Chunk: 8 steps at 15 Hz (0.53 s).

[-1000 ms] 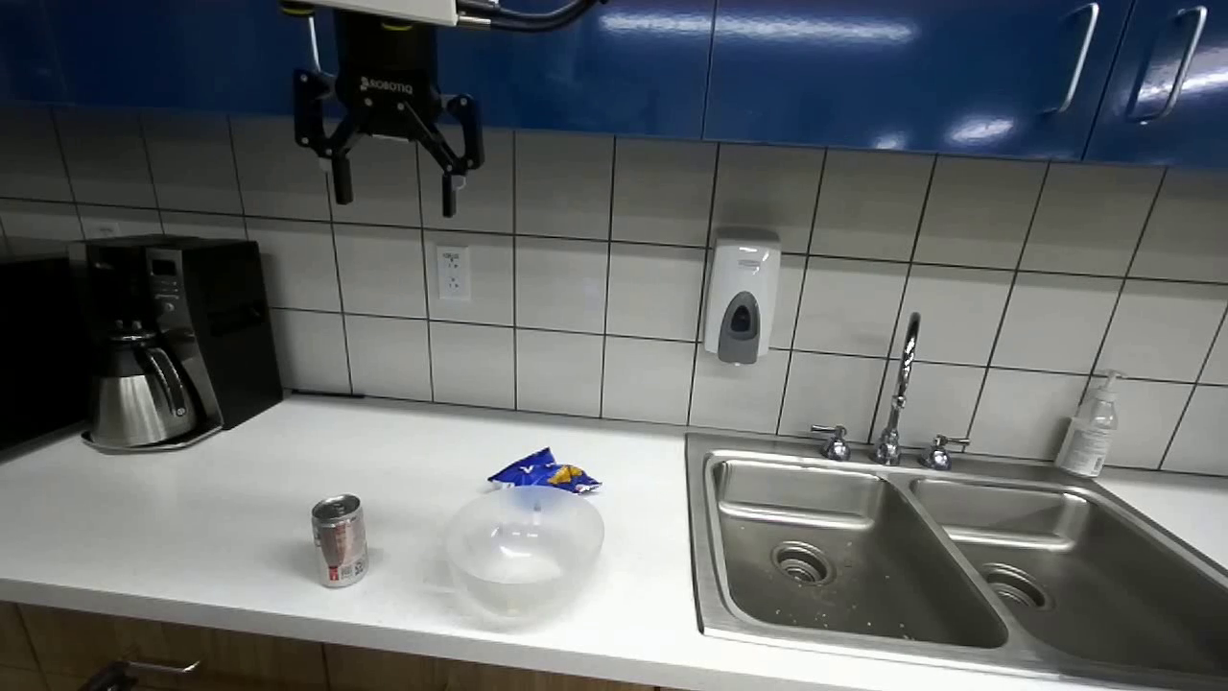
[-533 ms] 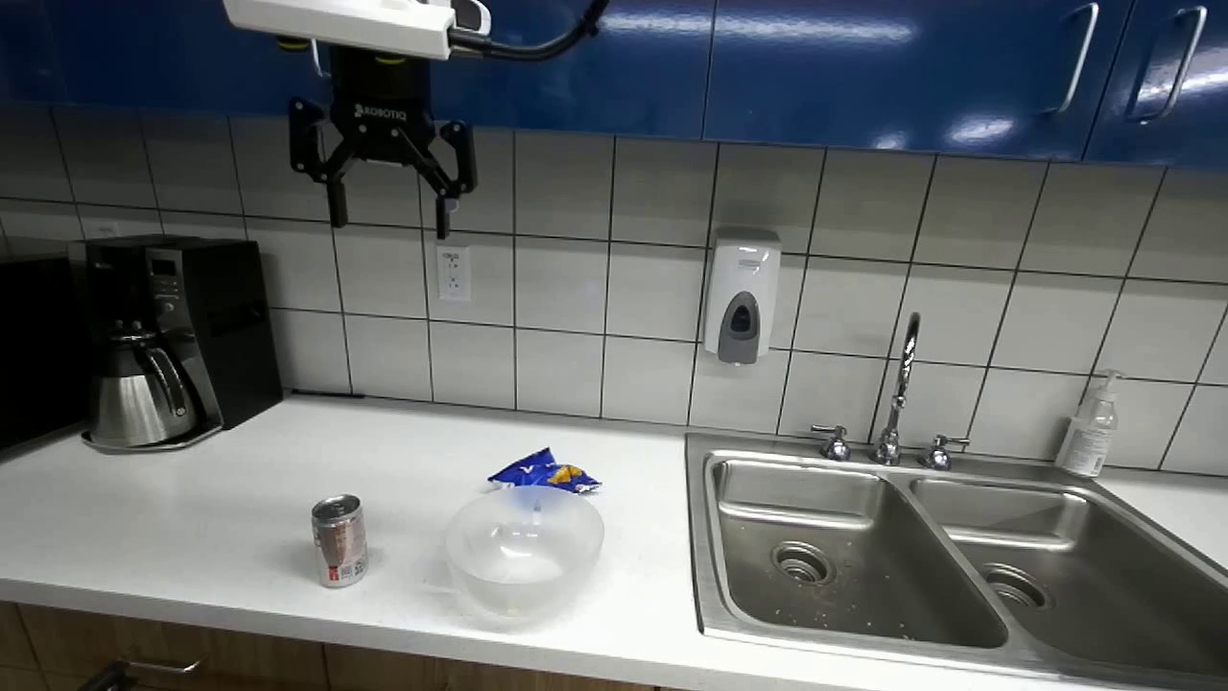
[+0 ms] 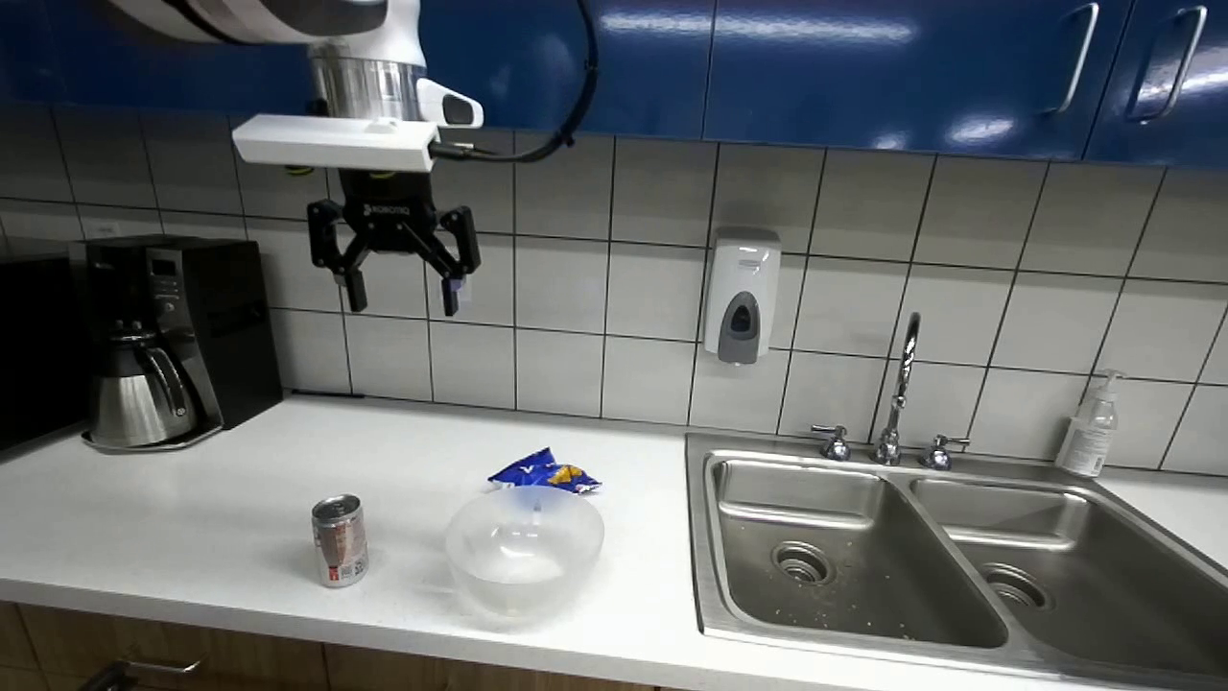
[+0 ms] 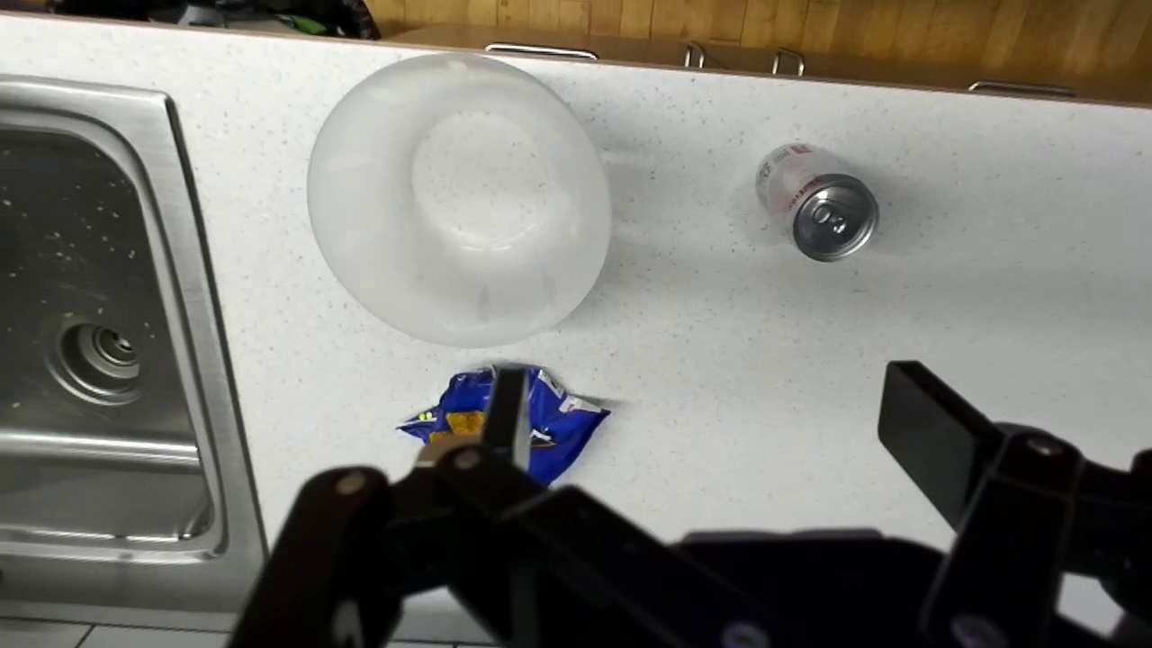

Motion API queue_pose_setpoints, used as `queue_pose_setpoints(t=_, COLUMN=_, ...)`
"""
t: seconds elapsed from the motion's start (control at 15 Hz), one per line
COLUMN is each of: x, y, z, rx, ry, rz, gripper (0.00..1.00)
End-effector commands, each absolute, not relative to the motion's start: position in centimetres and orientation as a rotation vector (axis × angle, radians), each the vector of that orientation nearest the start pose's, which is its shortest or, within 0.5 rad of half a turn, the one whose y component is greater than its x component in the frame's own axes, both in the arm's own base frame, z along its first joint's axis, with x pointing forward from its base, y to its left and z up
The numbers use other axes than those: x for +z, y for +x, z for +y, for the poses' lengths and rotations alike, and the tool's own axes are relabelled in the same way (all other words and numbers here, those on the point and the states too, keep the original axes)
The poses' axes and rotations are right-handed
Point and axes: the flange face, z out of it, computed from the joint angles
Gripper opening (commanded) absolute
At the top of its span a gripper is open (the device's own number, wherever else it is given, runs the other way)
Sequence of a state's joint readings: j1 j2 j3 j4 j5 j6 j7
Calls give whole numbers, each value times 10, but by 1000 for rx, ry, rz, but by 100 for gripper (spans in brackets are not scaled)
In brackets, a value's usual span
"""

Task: Pick up the blue packet of doritos and put it in the clear bowl

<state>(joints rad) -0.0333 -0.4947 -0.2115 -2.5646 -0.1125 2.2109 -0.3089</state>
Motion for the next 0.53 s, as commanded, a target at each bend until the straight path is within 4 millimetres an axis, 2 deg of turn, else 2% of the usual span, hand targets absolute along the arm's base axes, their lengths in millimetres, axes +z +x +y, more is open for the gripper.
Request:
queue_pose_setpoints(t=0.0, x=408, y=409, z=-104, rx=-151, ry=-3218, rz=-105, gripper=100)
queue_pose_setpoints(t=0.47, x=349, y=447, z=-103, rx=-72, ry=-3229, rz=92, gripper=100)
